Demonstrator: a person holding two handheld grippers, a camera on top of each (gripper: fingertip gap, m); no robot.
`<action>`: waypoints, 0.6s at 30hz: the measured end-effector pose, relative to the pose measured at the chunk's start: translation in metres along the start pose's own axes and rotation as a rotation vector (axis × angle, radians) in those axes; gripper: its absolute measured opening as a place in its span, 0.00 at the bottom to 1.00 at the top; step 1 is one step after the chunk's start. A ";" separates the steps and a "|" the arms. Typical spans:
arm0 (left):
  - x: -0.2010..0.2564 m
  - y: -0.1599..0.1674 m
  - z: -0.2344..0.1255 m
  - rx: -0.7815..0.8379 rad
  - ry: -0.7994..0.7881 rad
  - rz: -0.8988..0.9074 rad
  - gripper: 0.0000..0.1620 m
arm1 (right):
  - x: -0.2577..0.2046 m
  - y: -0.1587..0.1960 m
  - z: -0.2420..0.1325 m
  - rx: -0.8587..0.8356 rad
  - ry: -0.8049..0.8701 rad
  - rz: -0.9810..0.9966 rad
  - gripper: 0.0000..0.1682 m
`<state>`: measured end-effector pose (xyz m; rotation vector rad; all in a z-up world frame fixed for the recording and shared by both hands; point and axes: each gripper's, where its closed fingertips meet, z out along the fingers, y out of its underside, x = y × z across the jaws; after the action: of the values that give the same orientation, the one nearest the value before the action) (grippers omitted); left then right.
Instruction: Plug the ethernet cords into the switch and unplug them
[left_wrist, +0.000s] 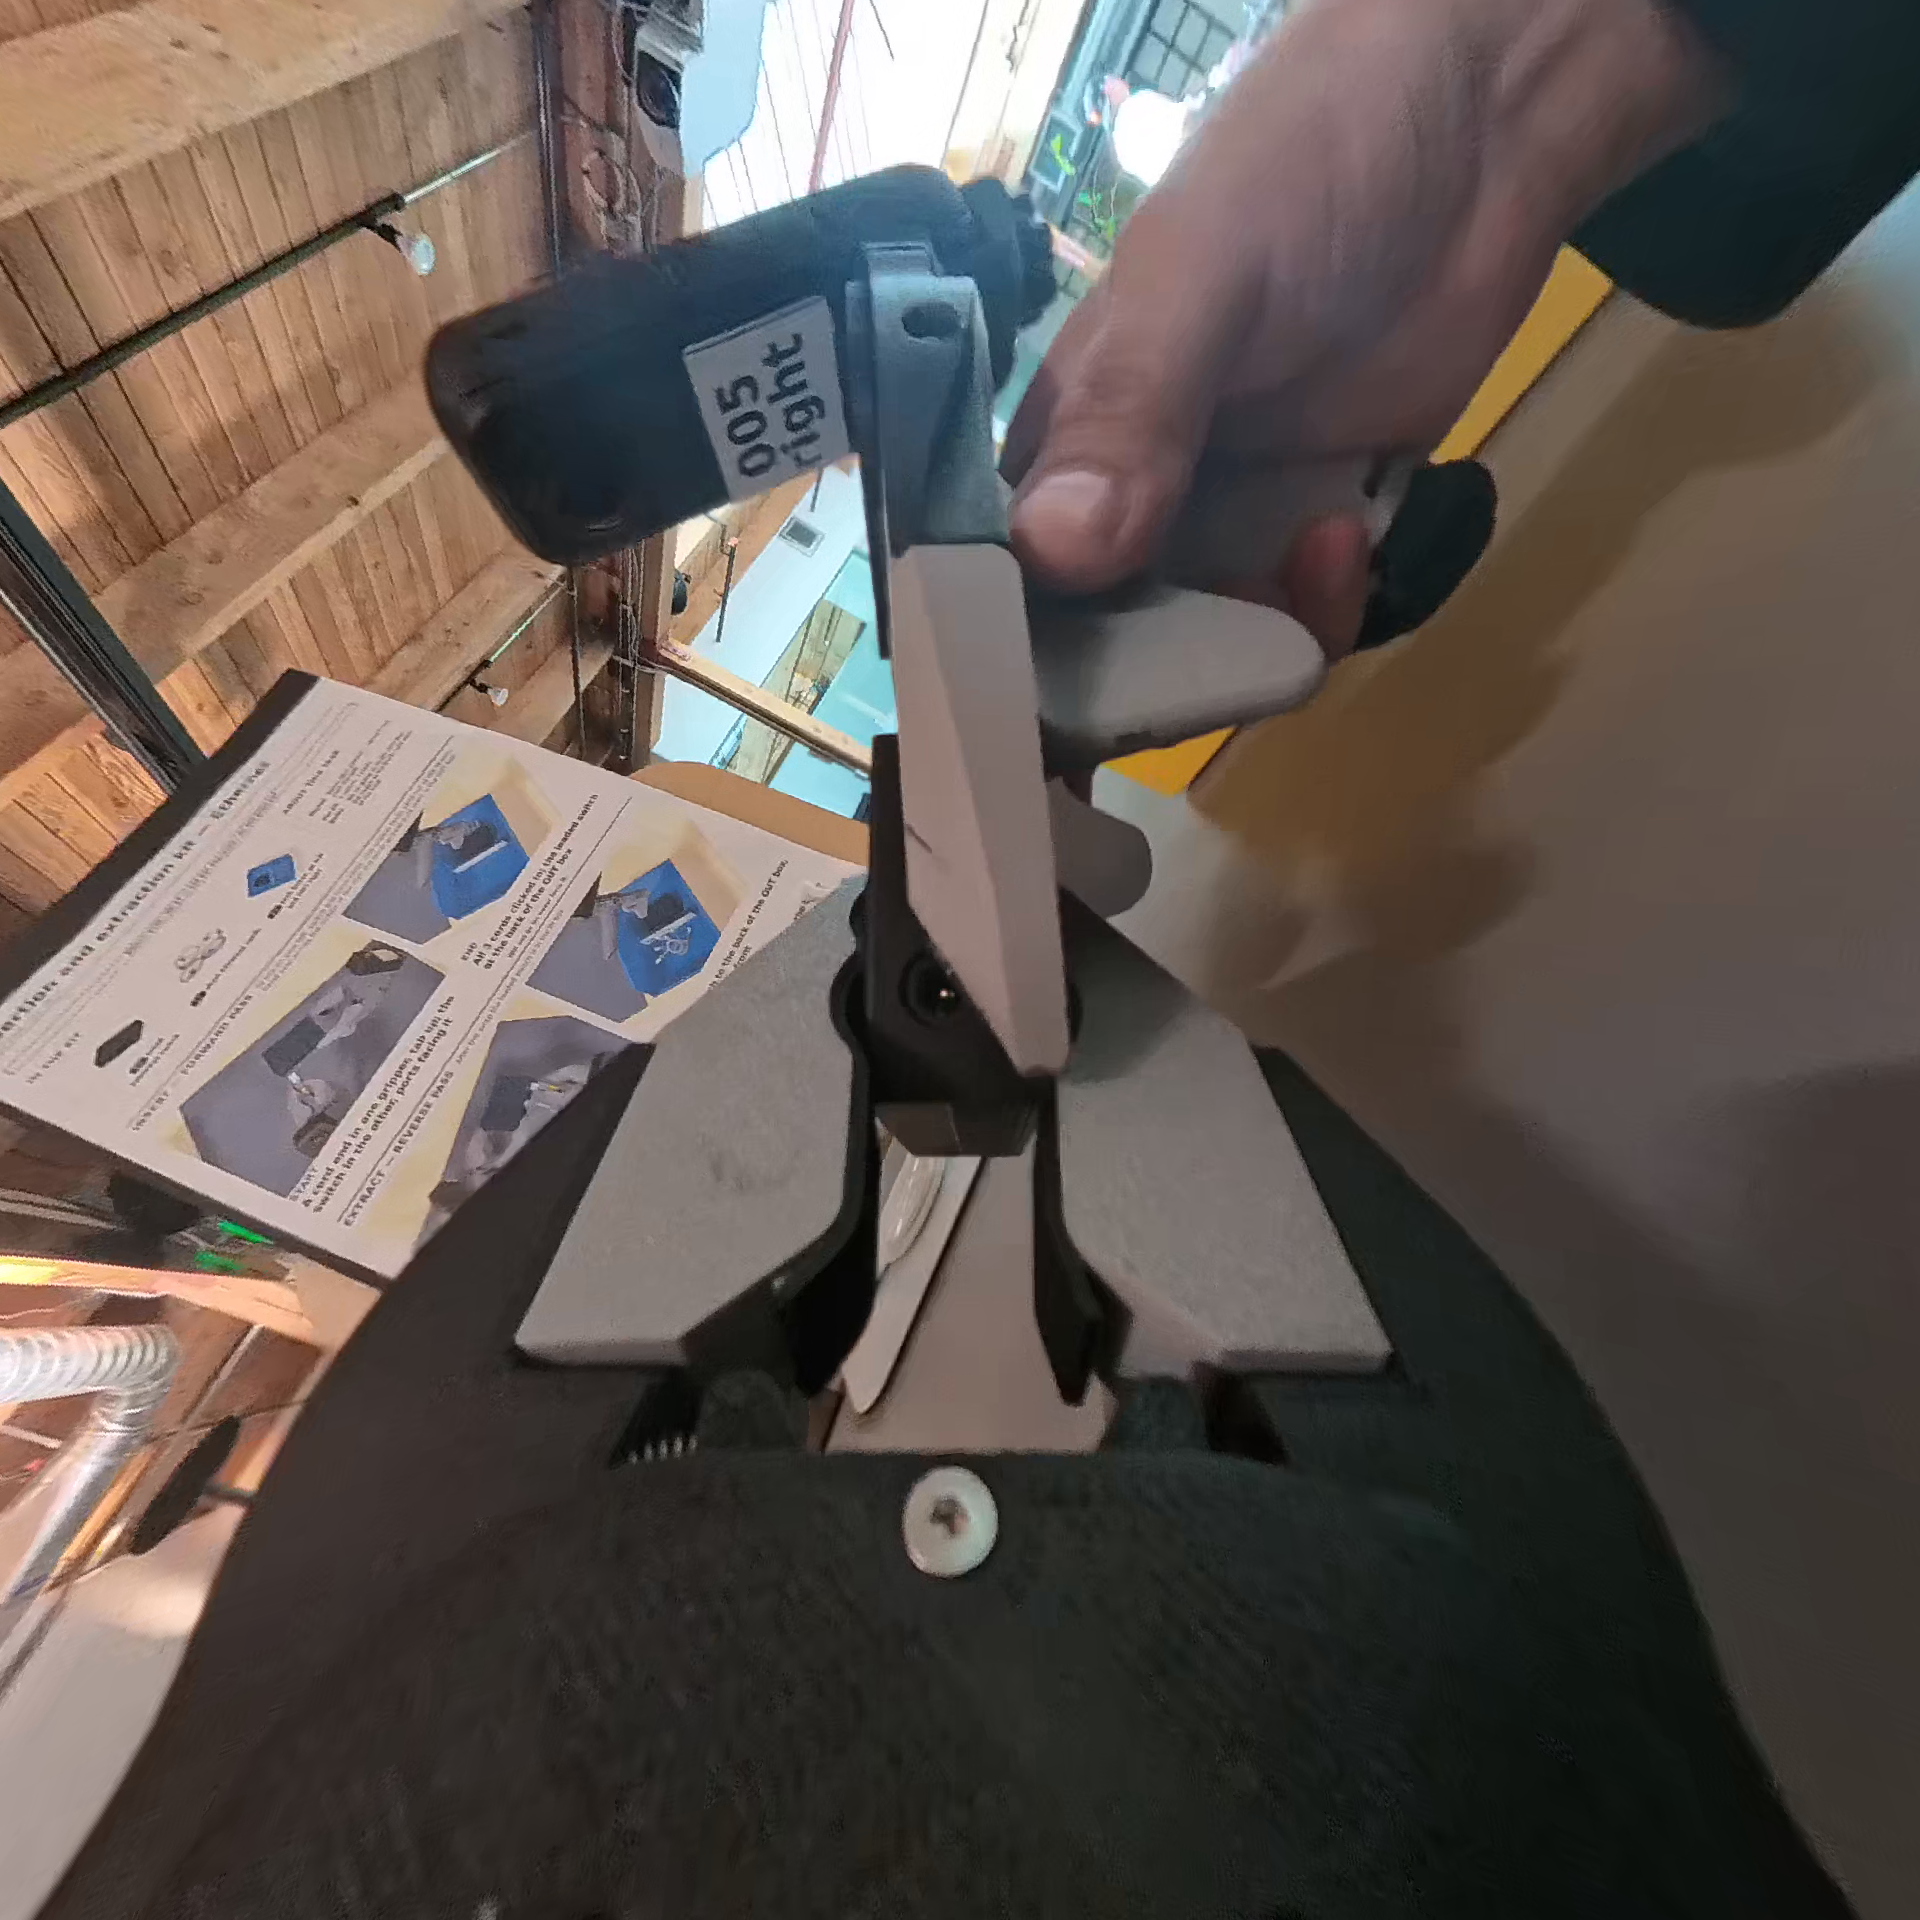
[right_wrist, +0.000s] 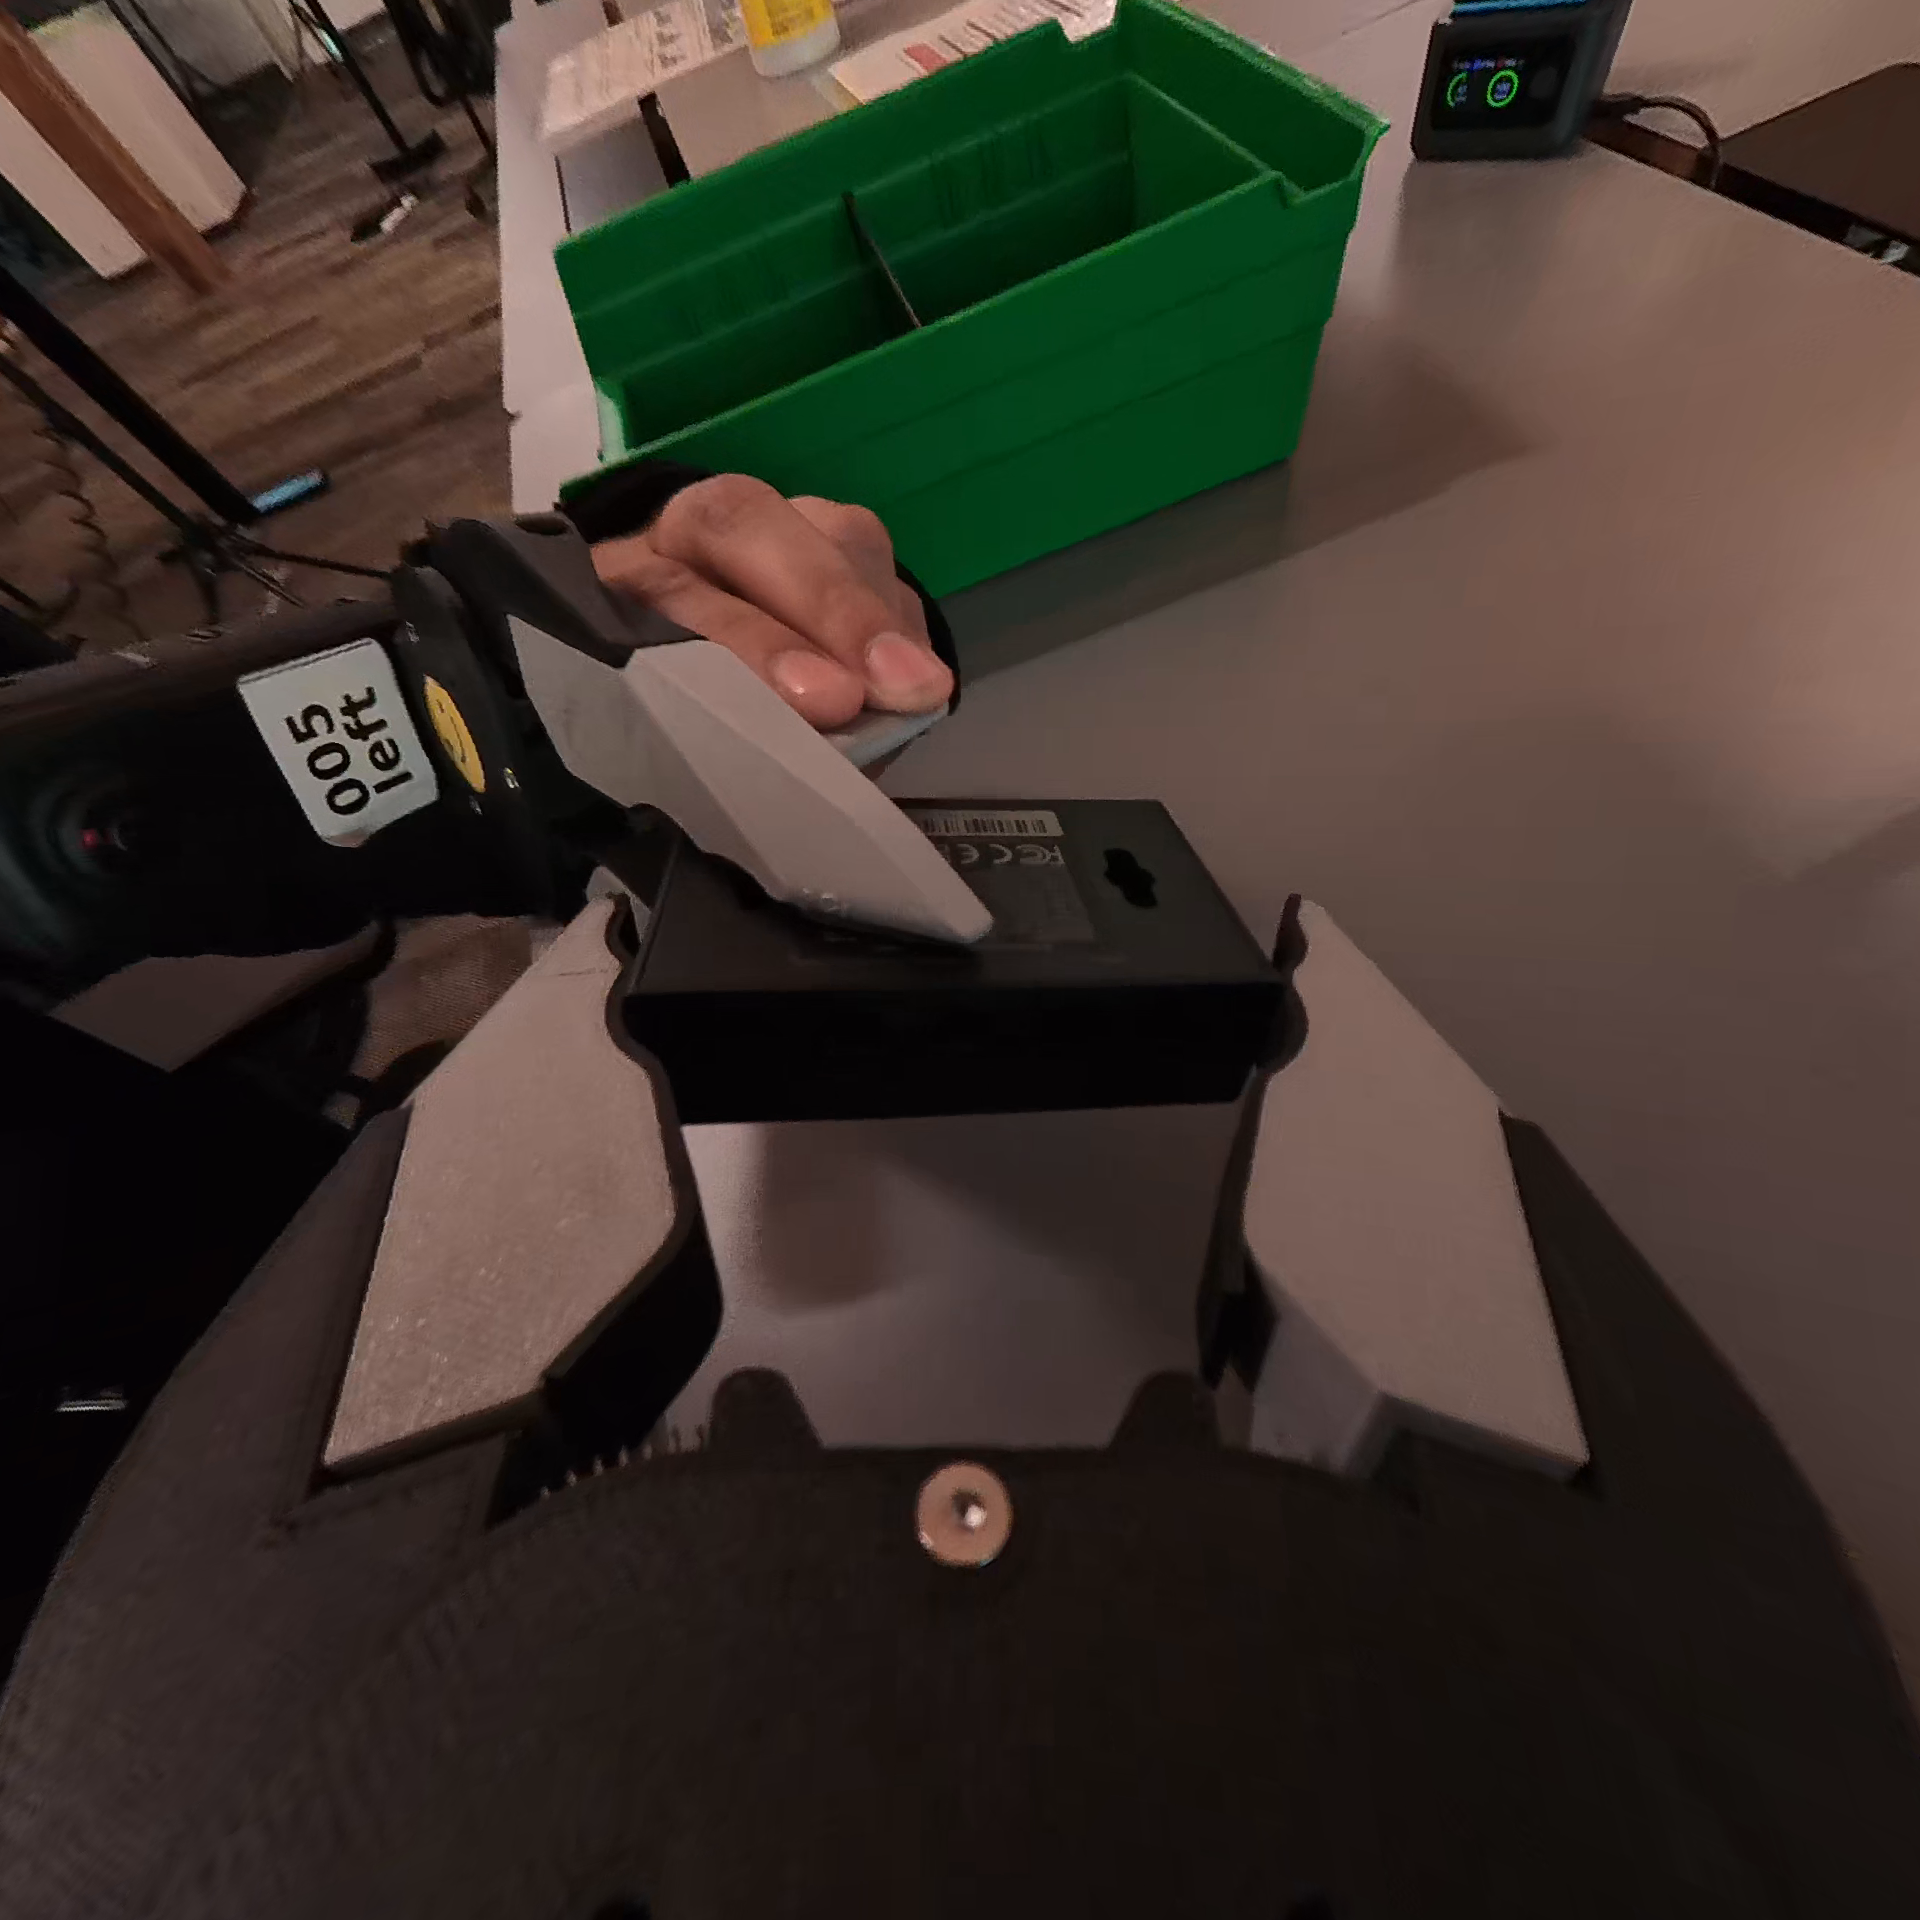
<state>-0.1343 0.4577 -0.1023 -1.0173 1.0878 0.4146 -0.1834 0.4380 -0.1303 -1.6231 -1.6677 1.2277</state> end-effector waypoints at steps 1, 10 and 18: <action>-0.001 -0.001 0.000 0.007 0.000 -0.009 0.16 | -0.001 -0.002 0.000 0.010 -0.019 0.014 0.69; 0.002 0.004 0.002 -0.008 0.014 -0.077 0.16 | 0.002 -0.001 0.000 0.040 -0.073 0.086 0.69; -0.011 0.023 0.001 -0.075 -0.022 -0.166 0.13 | 0.030 -0.019 -0.056 0.132 0.021 0.154 0.69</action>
<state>-0.1552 0.4718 -0.1031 -1.1581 0.9658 0.3327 -0.1499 0.4828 -0.0949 -1.7025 -1.4391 1.3602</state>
